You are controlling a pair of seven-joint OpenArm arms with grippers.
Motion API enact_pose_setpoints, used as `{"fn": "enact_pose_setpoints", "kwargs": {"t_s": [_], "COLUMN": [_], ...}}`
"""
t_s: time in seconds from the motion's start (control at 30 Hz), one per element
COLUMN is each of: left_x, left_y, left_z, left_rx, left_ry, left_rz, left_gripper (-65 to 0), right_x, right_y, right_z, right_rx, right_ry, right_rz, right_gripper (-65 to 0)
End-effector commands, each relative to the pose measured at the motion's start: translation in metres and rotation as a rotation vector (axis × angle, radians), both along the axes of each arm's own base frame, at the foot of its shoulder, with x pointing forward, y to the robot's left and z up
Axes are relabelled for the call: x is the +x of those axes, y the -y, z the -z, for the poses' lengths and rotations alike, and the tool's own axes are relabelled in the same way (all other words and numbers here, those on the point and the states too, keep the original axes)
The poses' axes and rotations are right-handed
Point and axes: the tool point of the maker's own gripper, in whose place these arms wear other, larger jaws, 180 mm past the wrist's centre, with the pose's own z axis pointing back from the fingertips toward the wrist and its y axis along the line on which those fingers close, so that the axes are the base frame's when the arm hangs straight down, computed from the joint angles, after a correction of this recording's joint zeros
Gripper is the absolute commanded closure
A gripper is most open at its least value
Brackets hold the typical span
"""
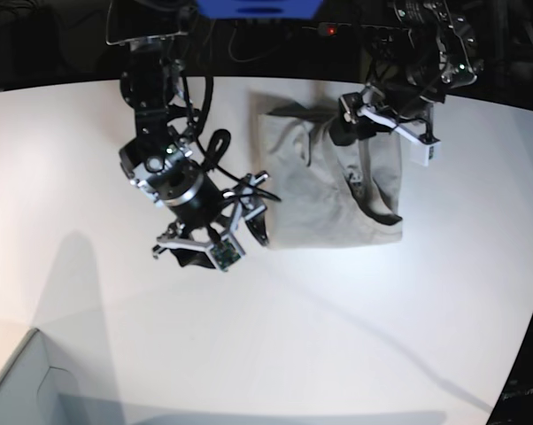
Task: Layout the t-shirt on the table in an organized manner, then fold the t-shirt properly
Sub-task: 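Press and smooth the folded shirt edge with the left gripper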
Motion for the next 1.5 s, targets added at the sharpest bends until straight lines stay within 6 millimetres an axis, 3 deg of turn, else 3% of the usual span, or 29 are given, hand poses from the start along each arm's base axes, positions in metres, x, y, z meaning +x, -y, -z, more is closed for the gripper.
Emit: {"fn": "enact_pose_setpoints", "kwargs": {"t_s": [0.0,0.17,0.27,0.43,0.57,0.77,0.93,1.13,1.33,1.47], "left_x": [0.009,0.008,0.008,0.018,0.018,0.018,0.012,0.007,0.0,-0.006], "left_y": [-0.004,-0.004,-0.004,-0.005,-0.005,-0.018,-0.05,-0.089,-0.102,-0.1], "left_z": [-0.008,-0.004,-0.005,-0.008,-0.012,-0.041,-0.062,-0.071,-0.045,-0.021], "left_rx": [0.001,-0.006,-0.009,-0.001,-0.003,0.061,0.141,0.166,0.1,0.063], "left_ry": [0.037,0.027,0.028,0.046,0.053,0.128,0.168,0.188,0.128,0.065], "left_rz": [-0.002,-0.003,-0.004,0.001,0.002,-0.006,-0.071,-0.155,-0.175,-0.194], "left_gripper": [-52.6,-50.2,-34.0,0.0,0.0,0.0,0.0,0.0,0.0,0.0], "right_x": [0.008,0.008,0.008,0.007,0.007,0.007,0.007,0.007,0.007,0.004], "right_y": [-0.005,-0.005,-0.005,-0.002,-0.002,-0.002,-0.002,-0.002,-0.003,-0.003], "right_z": [-0.019,-0.018,-0.018,-0.017,-0.016,-0.016,-0.017,-0.017,-0.017,-0.013], "right_rx": [0.032,0.032,0.032,0.025,0.025,0.023,0.023,0.023,0.025,0.025], "right_ry": [0.057,0.056,0.056,0.054,0.053,0.054,0.056,0.056,0.056,0.044], "right_rz": [-0.006,-0.006,-0.006,-0.006,-0.007,-0.007,-0.006,-0.006,-0.008,-0.01], "right_gripper": [-38.5,-38.5,-38.5,-38.5,-38.5,-38.5,-38.5,-38.5,-38.5,-38.5]}}
